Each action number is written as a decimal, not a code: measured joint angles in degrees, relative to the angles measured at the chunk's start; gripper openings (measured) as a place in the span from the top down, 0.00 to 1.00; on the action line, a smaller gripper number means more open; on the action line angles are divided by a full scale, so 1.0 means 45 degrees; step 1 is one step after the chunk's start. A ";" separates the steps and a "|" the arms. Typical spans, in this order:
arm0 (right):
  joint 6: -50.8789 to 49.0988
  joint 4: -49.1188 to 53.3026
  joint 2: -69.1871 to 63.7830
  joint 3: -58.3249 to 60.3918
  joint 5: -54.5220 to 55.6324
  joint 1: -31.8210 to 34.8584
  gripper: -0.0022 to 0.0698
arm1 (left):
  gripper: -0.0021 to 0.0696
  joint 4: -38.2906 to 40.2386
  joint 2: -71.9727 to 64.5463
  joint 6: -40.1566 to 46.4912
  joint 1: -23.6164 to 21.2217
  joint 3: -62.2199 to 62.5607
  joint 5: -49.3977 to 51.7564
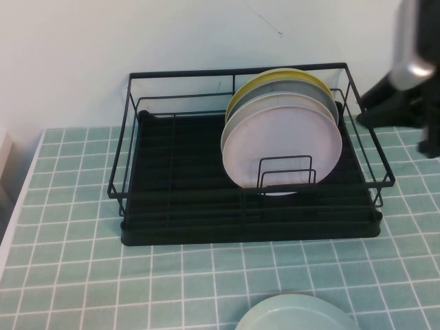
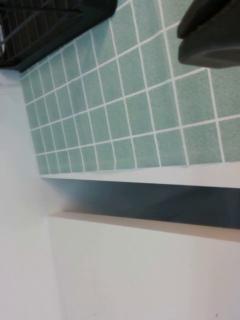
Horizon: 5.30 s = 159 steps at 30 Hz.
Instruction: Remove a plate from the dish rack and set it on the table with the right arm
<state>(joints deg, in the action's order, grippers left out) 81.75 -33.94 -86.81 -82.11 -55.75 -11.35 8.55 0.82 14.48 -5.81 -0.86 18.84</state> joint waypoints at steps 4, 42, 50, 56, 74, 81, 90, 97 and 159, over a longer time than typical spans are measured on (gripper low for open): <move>0.0044 0.0715 -0.1676 -0.0962 0.0487 -0.0496 0.45 | 0.98 0.0000 0.0000 0.0000 0.0000 0.0000 0.0000; -0.1988 0.4098 -0.5359 -0.4281 0.2485 -0.1850 0.82 | 0.98 0.0000 0.0000 0.0000 0.0000 0.0000 0.0000; -0.6867 0.6279 -0.1351 -0.4385 -0.0167 -0.1877 0.83 | 0.98 0.0000 0.0000 0.0000 0.0000 0.0000 0.0000; -1.0665 0.4506 0.1544 -0.3580 -0.1916 -0.1877 0.83 | 0.98 0.0020 0.0000 0.0000 0.0000 0.0000 0.0000; -0.9019 -0.3176 0.4637 1.0379 0.2760 -0.1877 0.83 | 0.98 0.0020 0.0000 0.0000 0.0000 0.0000 0.0000; -0.6590 -0.4452 0.3016 1.0424 0.3200 -0.1877 0.82 | 0.98 0.0020 0.0000 0.0000 -0.0168 0.0000 0.0000; -0.5489 -0.4530 0.1674 1.0424 0.3573 -0.1877 0.62 | 0.98 0.0020 0.0000 0.0000 -0.0168 0.0000 0.0000; -0.5278 -0.3953 0.1648 0.9642 0.2483 -0.1877 0.37 | 0.98 0.0020 0.0000 0.0000 -0.0168 0.0000 0.0000; -1.0943 0.3894 1.7260 1.3328 0.7517 -0.1877 0.97 | 0.98 0.0024 0.0000 0.0000 -0.0168 0.0000 0.0025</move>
<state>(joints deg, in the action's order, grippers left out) 32.51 -16.41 -9.14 -22.14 -21.93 -19.79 8.66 0.82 14.48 -6.56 -0.86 18.95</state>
